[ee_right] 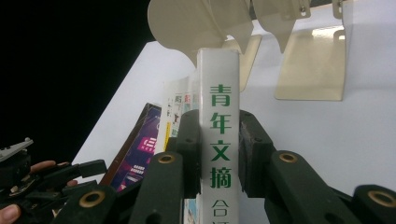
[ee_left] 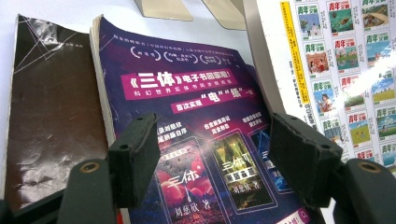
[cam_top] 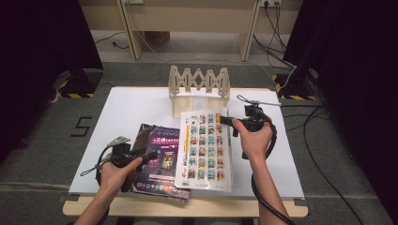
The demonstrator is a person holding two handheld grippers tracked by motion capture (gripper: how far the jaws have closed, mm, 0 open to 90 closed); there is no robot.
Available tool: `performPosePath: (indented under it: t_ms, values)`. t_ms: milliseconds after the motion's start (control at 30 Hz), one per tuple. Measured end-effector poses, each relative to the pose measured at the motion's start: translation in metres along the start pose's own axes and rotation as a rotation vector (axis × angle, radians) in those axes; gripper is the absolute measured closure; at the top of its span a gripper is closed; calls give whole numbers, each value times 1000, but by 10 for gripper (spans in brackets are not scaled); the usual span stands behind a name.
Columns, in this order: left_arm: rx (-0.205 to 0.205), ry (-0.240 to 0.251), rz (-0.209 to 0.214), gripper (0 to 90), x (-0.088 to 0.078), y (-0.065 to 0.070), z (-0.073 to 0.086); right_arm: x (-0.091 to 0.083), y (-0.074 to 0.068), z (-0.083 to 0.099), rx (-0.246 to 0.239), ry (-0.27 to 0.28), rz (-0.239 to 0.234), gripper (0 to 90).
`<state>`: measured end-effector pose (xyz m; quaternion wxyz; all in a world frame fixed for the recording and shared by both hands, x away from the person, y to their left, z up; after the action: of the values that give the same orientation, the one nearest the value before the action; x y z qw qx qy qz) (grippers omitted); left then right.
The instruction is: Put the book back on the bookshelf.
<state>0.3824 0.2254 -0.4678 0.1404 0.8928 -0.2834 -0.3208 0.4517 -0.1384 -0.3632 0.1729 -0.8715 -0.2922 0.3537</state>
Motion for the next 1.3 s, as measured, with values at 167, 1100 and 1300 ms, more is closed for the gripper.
performPosePath:
  t_ms: [167,1100,1300]
  values:
    - [-1,2,0,322,0,0,-1,-3,-2,-3,-4,21,12,740]
    - [-9,-3,-2,322,0,-2,0,-20,-4,-24,-38,133,102,741]
    - [-8,0,-4,322,0,-3,-1,-23,-4,-29,-52,156,123,741]
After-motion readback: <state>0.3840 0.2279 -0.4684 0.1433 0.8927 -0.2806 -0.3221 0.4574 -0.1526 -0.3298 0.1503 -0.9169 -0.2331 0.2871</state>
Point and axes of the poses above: each handheld gripper's, and its own axes: x roughly forward along the jaws, z roughly out of its underside, y roughly to its right, the point moved 3 cm from there along x, roughly forward along the jaws, and after that the axes turned 1 degree about y, right-handed, at the moved point
